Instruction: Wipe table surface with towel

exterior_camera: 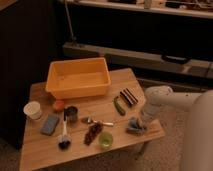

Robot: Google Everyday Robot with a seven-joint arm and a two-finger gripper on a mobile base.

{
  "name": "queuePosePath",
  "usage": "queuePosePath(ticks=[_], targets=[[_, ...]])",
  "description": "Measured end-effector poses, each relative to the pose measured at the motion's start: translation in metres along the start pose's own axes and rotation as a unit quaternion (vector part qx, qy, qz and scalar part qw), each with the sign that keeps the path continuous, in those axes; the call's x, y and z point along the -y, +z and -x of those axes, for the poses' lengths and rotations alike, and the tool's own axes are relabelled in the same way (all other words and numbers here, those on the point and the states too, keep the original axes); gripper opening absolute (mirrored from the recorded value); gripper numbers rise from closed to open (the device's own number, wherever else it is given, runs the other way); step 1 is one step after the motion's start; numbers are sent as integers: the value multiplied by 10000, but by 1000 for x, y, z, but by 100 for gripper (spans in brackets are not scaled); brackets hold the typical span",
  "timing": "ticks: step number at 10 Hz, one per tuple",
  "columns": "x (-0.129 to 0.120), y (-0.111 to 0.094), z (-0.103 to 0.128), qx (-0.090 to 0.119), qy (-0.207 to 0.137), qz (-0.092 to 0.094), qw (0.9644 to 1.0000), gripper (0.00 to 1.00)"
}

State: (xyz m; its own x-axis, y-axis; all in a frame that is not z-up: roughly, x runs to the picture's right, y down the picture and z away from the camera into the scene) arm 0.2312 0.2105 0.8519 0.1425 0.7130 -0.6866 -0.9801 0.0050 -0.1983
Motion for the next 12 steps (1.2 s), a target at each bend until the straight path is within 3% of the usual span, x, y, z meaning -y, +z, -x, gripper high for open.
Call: queuePosePath(ticks=[1,7,8,10,12], targets=[[10,2,4,62,189,-14,9998,0],[9,-7,7,149,186,-38,9997,0],[8,-14,18,356,211,-36,9991,0],[-18,-23,48,781,166,149,9967,0],[-31,-27,59,954,67,270,9950,0]])
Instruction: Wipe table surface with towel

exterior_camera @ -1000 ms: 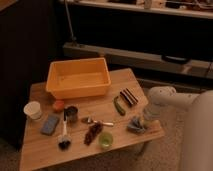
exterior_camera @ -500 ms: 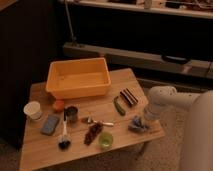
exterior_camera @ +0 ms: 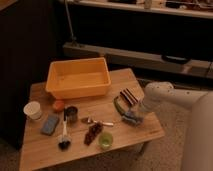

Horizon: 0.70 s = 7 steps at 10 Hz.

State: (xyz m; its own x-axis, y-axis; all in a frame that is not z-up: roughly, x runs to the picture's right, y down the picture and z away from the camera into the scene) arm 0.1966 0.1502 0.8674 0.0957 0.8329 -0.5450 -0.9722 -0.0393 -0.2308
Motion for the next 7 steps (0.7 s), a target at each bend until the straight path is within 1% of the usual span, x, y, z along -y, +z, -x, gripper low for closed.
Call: queuePosePath(ticks=[2,3,5,6,7], targets=[[-10,8,4,-50,-150,112,9998,0],[-24,12,-2,-143,-337,243,9990,0],[-36,11,-17,-274,-560,335,9975,0],[-47,10,-28,-370,-732,368,9960,0],[-61,9,-42,-487,-946,397,9935,0]])
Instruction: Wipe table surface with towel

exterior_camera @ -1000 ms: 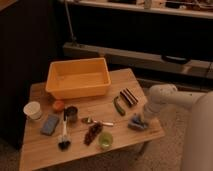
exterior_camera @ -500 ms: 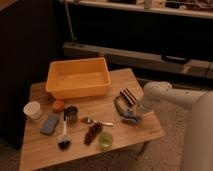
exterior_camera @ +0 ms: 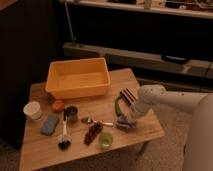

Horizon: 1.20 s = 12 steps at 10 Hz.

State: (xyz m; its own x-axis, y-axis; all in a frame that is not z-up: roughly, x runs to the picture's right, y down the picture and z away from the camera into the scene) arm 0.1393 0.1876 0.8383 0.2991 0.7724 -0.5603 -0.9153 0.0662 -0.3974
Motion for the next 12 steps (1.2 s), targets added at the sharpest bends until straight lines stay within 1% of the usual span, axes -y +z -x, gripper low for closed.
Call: queuePosePath(ticks=[1,2,3,5,6,7,8,9,10,12], targets=[[-4,-2,-6,-56,-89,-12,9999,0],[-6,-5,-17,-159,-195,-92,9996,0],[-7,-7,-30,-261,-212,-180,9993,0],[15,-7,-49,-385,24,-326,9987,0],[38,-3,-59,-444,314,-416,9977,0],[51,-2,-62,-461,500,-466,9966,0],[64,0,-62,-459,685,-513,9953,0],[75,-3,-59,-414,902,-537,9936,0],[95,-12,-53,-265,1119,-649,9912,0],[111,-30,-36,10,1342,-715,9884,0]])
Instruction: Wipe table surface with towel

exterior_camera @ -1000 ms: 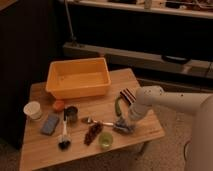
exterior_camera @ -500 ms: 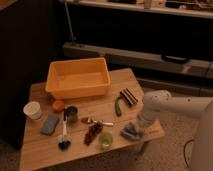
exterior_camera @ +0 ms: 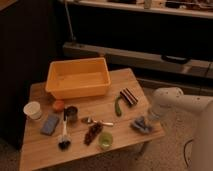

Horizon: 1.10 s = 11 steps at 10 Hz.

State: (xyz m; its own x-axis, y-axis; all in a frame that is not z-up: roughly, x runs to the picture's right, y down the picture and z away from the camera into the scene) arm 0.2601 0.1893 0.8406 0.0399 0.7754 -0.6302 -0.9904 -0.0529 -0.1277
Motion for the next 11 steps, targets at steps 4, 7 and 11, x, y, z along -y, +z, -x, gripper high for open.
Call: queuePosePath(ticks=[4,7,11], targets=[[-26,13,37,114,-92,139,9998,0],[-48,27,51,154,-277,262,9992,0],[-56,23,46,158,-395,298,9987,0]])
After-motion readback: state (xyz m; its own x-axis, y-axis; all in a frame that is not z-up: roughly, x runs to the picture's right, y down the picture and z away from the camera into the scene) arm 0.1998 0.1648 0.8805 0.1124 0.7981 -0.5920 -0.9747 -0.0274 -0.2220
